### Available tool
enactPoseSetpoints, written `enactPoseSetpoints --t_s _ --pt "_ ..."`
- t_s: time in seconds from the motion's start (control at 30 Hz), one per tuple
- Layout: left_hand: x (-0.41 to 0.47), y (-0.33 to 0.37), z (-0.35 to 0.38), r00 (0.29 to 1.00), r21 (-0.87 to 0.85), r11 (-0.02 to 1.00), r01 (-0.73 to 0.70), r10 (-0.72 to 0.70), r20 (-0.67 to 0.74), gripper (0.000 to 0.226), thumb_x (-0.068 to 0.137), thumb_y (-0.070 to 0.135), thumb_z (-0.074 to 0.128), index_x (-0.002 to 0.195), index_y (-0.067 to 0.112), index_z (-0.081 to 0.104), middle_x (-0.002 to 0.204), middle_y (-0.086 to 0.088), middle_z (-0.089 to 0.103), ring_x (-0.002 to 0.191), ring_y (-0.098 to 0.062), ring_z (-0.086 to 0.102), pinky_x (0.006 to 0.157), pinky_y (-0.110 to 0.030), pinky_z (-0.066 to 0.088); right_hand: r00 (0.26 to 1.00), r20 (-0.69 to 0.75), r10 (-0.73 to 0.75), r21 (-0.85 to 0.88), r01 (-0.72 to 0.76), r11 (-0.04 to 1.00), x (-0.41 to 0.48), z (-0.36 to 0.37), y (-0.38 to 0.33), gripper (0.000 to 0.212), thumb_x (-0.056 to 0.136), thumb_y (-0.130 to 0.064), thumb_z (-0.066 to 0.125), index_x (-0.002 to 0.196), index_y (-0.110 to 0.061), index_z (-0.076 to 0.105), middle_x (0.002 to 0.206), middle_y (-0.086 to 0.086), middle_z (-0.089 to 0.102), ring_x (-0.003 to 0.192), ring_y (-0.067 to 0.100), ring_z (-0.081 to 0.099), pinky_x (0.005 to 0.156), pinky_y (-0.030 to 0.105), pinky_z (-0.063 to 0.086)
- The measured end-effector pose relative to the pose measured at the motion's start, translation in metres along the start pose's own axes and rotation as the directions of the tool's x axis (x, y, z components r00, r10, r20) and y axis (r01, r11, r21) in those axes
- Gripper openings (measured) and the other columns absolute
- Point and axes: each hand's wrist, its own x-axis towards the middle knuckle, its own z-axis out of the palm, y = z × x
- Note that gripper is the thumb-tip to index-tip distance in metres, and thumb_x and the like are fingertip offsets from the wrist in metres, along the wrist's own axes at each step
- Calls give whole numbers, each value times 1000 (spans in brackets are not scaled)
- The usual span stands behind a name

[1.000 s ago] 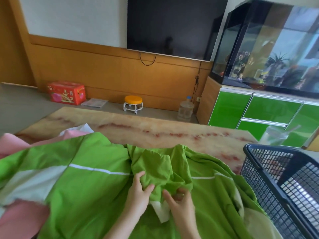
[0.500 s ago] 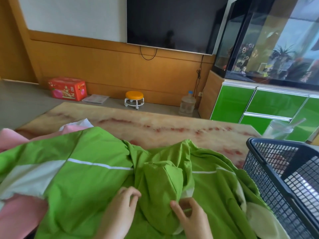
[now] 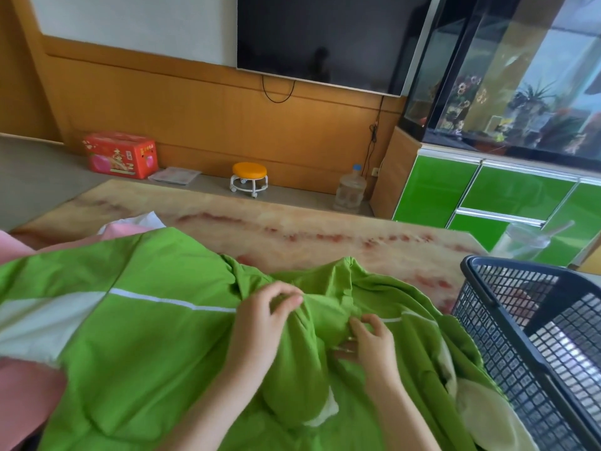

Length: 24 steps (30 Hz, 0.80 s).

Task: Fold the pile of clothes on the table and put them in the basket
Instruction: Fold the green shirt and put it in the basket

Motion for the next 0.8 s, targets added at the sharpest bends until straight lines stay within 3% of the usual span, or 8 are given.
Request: enactPoseSetpoints --t_s 0.07,0.13,0.23,0.33,0.43,0.53,0.7,0.8 --pt "-8 8 -22 994 -139 988 -73 60 -93 5 82 27 63 83 24 68 85 16 69 82 4 62 75 -8 42 989 131 63 439 -115 891 0 -6 -6 8 97 -2 44 98 -3 52 74 12 58 51 17 61 51 32 57" --pt "-24 10 -31 995 -109 989 -100 102 14 8 82 31 61 84 26 67 89 18 66 92 3 60 80 -5 39 978 194 80 479 -165 862 -5 -13 -7 14 97 -4 43 104 -1 55 77 11 64 57 15 63 50 26 55" --pt "-56 -4 -20 923 147 984 -103 40 383 10 86 40 58 96 41 59 104 25 56 99 7 54 85 -8 40 998 29 58 -74 -56 996 -15 -25 7 21 96 -12 52 114 -4 58 82 10 67 61 19 61 44 25 51" --pt "-76 -18 -8 884 259 959 -116 -19 468 42 80 67 40 112 44 55 114 29 46 105 14 46 85 -2 34 994 -32 -105 -594 65 802 -33 -42 20 35 93 -32 54 123 -14 53 78 1 64 63 20 62 57 36 56" --pt "-80 -21 -5 921 182 979 -94 16 390 74 70 86 16 122 45 50 120 35 41 114 17 40 95 -4 33 991 12 -130 -691 102 716 -59 -51 23 62 81 -65 47 127 -23 47 84 -6 60 77 16 63 73 38 55" --pt "-80 -33 -4 990 273 959 -80 44 136 57 86 65 36 129 29 49 127 18 43 115 5 43 98 -15 39 994 58 -89 -597 106 795 -76 -46 23 85 64 -83 45 128 -28 41 95 -6 58 84 17 63 63 38 58" --pt "-78 -37 -13 834 255 837 485 -530 152 30 92 33 53 116 17 44 89 -1 63 56 -10 63 51 -24 51 988 154 26 -483 52 874 -79 -33 38 91 69 -54 70 141 -23 24 129 10 51 90 18 64 55 25 57" --pt "-77 -31 -2 765 37 782 623 -618 181 36 88 27 63 112 21 36 79 -5 64 53 -20 67 48 -32 55 992 127 -22 -404 72 912 -75 -32 52 87 68 -27 82 138 -22 30 122 7 58 95 14 58 68 19 53"
